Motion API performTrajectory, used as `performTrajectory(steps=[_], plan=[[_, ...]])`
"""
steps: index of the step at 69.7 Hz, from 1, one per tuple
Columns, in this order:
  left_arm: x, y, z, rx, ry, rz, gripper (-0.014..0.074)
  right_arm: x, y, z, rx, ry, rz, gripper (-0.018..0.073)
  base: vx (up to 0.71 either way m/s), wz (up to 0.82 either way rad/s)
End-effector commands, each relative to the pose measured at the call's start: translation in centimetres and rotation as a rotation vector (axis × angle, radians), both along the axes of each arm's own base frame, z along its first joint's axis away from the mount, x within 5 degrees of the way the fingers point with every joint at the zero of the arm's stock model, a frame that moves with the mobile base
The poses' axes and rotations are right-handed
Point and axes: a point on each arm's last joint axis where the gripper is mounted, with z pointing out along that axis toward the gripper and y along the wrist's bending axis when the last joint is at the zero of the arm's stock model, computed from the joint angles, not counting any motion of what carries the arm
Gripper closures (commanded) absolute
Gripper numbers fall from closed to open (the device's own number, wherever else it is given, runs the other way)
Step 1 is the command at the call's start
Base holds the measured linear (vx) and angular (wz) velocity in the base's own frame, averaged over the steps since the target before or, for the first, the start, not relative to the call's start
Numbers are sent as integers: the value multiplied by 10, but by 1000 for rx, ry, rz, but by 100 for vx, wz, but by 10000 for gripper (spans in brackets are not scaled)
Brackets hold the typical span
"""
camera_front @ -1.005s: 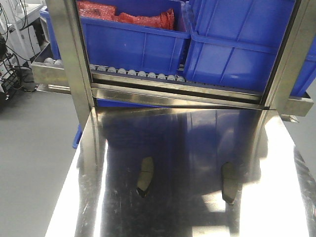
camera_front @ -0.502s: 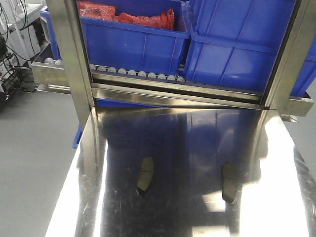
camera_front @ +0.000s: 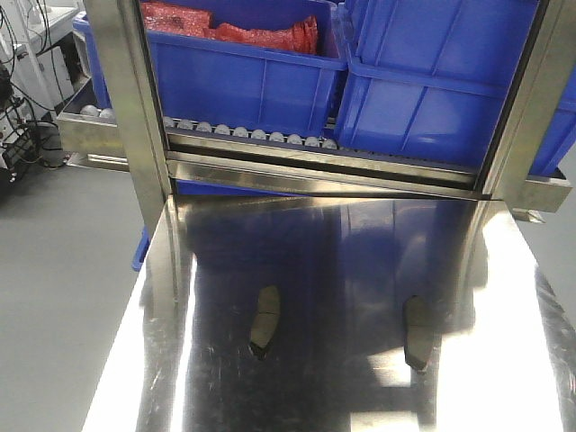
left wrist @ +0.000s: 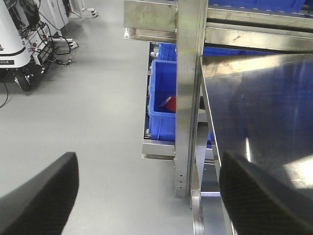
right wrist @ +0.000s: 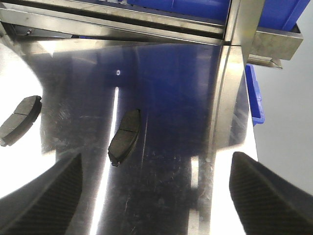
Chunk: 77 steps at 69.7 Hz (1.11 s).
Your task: Move and align brake pads A on conveyor
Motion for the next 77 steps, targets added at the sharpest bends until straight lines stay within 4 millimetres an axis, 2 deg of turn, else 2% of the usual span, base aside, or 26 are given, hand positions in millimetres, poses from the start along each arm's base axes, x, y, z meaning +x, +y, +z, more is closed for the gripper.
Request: performTrajectory(steps=[1,36,47,55,65,77], plan=[[3,-2,13,2,-80,-26,42,3,0,13,-2,-85,-4,-19,0,0],[4,-1,15,33,-100,-40,42,3,0,13,-1,-85,-4,-19,0,0],[19,-4,24,-19,-79,-24,42,3,0,13,-1,-85,-4,-19,0,0],[50,-9,36,-11,-19,-29,42,3,0,13,-1,-85,-4,-19,0,0],[107,-19,48,-38,70,-45,42,3,0,13,-1,-85,-4,-19,0,0],[178,-40,44,-139,213,-87,42,3,0,13,-1,-85,-4,-19,0,0]])
